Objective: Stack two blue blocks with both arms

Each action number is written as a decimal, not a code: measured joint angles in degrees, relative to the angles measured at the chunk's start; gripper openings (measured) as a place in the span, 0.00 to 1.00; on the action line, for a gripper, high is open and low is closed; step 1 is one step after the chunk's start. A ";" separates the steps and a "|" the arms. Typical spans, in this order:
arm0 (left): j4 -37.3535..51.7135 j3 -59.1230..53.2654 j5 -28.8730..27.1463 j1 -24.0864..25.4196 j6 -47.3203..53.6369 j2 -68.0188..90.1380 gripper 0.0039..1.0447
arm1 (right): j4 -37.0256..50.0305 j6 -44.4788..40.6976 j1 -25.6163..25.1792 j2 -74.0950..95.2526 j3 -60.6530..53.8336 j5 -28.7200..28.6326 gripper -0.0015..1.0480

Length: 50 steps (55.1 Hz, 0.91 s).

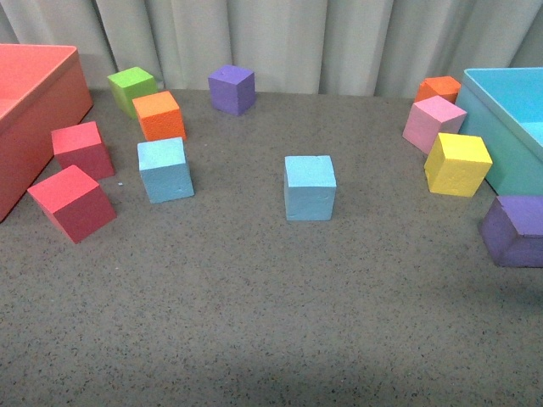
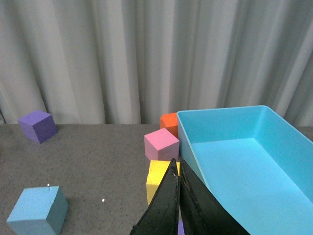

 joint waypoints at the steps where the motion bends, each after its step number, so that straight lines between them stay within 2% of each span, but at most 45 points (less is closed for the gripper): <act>1: 0.00 0.00 0.00 0.00 0.00 0.00 0.94 | -0.44 0.00 -0.24 -0.87 -0.63 -0.35 0.01; 19: 0.00 0.00 -0.02 0.00 0.00 0.00 0.94 | -8.74 0.02 -3.30 -15.41 -7.08 -3.72 0.01; 24: 0.00 0.00 -0.02 0.00 0.00 0.00 0.94 | -11.89 0.00 -6.62 -19.87 -8.26 -7.65 0.01; 50: 0.00 0.00 -0.02 0.00 0.00 0.00 0.94 | -29.88 0.02 -7.76 -41.46 -11.32 -8.04 0.01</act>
